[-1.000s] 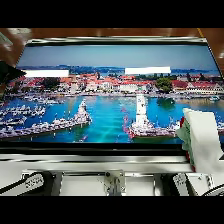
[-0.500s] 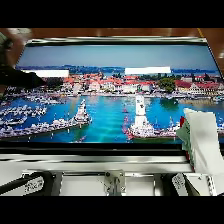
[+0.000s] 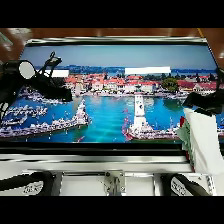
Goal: Fold the shirts.
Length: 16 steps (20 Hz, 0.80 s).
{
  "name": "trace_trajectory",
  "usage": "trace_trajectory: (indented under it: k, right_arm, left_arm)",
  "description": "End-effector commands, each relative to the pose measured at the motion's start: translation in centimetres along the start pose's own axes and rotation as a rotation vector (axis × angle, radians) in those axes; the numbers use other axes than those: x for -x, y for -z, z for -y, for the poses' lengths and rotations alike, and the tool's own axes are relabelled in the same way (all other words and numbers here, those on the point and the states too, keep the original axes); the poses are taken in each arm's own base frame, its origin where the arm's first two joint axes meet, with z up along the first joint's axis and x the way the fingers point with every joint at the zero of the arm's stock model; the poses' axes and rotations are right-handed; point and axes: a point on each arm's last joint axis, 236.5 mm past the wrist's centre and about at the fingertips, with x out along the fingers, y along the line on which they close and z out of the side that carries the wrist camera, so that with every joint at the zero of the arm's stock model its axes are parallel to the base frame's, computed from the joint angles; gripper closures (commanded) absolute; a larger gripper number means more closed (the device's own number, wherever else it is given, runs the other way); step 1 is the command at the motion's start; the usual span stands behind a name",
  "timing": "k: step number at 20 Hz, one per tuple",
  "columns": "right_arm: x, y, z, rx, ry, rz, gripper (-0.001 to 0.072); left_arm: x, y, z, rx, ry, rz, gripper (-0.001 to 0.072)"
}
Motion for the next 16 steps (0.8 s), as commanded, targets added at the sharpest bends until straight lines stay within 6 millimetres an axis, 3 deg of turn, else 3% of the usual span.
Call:
trace_trajectory:
  k: [1,6,16]
  right_arm:
    - [-1.7,1.2,-3.2,0.093,-0.01,-0.071,0.0018]
    - [-1.7,1.7,-5.8,0.101,-0.091,-0.087,0.0018]
    - [-1.7,1.7,-5.8,0.101,-0.091,-0.086,0.0017]
  left_arm:
    - [-0.3,0.0,0.3,0.017,0.005,-0.007,-0.0001]
    - [-0.3,-0.2,0.0,0.023,0.003,0.004,-0.0001]
    - [-0.3,-0.3,-0.1,-0.032,0.002,0.008,-0.0001]
